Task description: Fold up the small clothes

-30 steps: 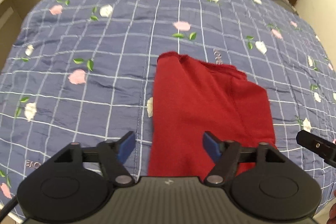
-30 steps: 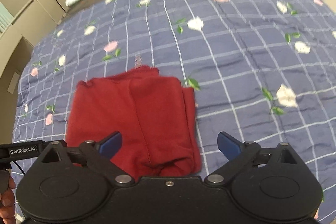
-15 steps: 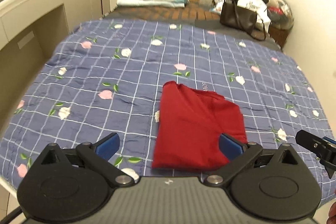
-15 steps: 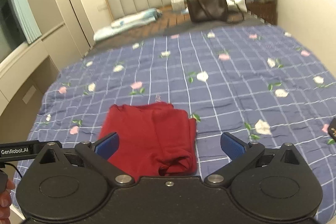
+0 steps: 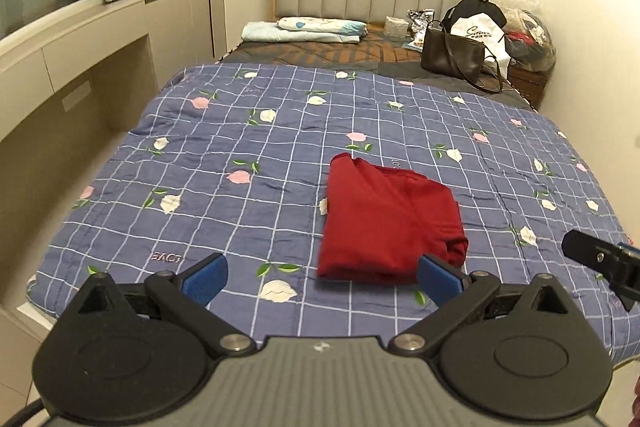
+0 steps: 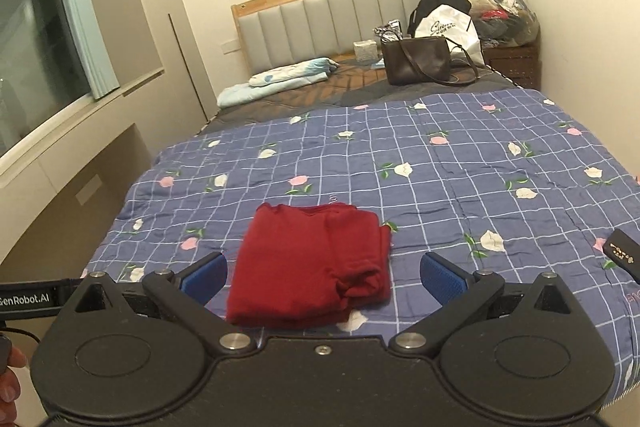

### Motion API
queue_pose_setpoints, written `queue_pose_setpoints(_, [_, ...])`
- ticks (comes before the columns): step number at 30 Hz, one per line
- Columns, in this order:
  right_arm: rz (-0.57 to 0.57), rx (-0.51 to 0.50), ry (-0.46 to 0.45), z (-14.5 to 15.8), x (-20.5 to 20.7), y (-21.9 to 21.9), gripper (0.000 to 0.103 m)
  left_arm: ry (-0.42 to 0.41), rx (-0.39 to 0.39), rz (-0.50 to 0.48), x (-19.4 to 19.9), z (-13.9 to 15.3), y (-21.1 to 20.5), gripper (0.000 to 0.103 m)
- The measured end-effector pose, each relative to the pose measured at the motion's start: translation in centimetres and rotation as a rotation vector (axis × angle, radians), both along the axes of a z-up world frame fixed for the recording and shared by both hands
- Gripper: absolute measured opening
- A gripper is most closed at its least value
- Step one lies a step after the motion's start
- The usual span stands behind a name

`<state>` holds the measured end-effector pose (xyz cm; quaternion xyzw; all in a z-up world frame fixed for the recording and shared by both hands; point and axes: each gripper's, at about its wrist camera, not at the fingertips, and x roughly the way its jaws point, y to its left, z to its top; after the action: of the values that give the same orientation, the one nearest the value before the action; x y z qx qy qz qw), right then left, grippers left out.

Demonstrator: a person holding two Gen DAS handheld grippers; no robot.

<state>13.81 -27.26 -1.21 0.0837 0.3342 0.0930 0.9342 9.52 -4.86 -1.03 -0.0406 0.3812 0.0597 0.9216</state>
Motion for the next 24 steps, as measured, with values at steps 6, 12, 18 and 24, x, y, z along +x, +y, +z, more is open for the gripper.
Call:
queue_pose_setpoints(6, [0.029, -0.021, -0.010, 0.6, -2.4, 0.7, 0.102, 0.002, 0.019, -0.014, -2.2, -0.2, 0.4, 0.103])
queue_pose_setpoints(12, [0.057, -0.051, -0.038, 1.5, -4.3, 1.5, 0.102, -0.005, 0.035, -0.041, -3.9, -0.1, 1.4, 0.103])
queue_pose_setpoints(18, [0.039, -0.037, -0.011, 1.5, -6.0, 2.4, 0.102, 0.009, 0.052, -0.086, -4.9, -0.6, 3.0, 0.103])
queue_pose_setpoints(24, [0.008, -0.034, 0.062, 0.5, -7.6, 3.2, 0.102, 0.038, 0.034, -0.118, -5.6, -1.7, 4.3, 0.103])
